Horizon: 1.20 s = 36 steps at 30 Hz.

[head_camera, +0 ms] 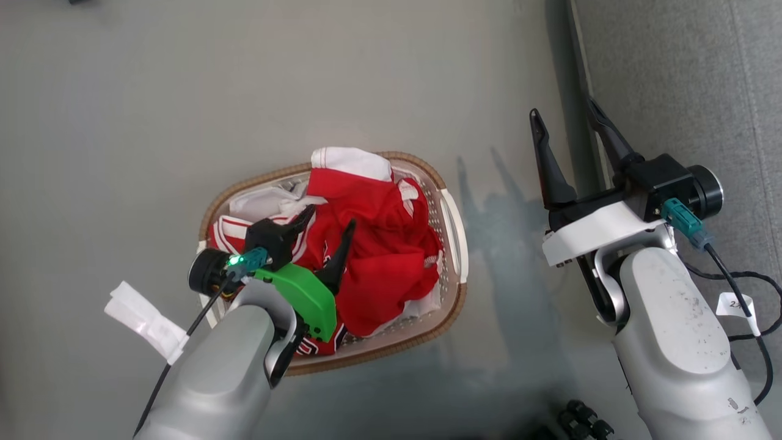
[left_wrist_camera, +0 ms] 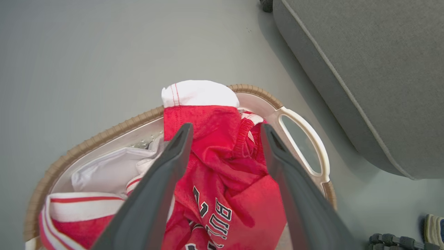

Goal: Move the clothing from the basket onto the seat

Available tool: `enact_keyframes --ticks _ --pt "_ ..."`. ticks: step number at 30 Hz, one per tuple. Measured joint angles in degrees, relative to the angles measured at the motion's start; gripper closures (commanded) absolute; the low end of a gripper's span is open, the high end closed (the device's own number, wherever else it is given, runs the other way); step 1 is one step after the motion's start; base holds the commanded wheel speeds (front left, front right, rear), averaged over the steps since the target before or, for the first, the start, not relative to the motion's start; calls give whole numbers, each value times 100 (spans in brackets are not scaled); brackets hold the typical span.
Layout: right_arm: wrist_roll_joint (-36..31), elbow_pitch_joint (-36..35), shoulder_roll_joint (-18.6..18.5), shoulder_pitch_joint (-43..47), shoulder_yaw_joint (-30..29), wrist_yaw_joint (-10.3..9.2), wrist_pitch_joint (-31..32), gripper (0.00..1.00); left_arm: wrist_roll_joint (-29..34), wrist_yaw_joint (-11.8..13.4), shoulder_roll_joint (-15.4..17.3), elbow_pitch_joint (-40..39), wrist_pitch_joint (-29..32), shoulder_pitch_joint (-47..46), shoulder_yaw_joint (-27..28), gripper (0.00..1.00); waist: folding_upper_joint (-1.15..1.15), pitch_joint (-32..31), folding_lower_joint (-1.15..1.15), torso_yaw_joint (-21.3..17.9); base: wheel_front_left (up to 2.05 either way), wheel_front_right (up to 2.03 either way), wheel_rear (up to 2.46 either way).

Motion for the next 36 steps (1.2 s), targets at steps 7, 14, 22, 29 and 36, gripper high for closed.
enact_keyframes --ticks 7,14,22,29,36 --pt "20 -59 -2 -68 111 0 0 0 -465 0 -77 776 0 -487 -837 0 0 562 0 -165 0 0 0" --pt "107 -99 -1 -92 145 0 0 0 -532 0 -119 1055 0 -894 -1826 0 0 898 0 -352 0 0 0" --pt "226 -158 0 -61 202 0 -1 0 -415 0 16 1308 0 -1180 -2707 0 0 1141 -1 -503 0 0 0" --pt "269 -161 -1 -59 204 0 0 0 -249 -1 44 1713 0 -1350 -2988 0 0 1265 -1 -542 0 0 0" --pt "347 -151 0 -70 298 0 -1 0 159 -1 -68 2291 0 -1559 -3247 0 0 1396 -1 -574 0 0 0"
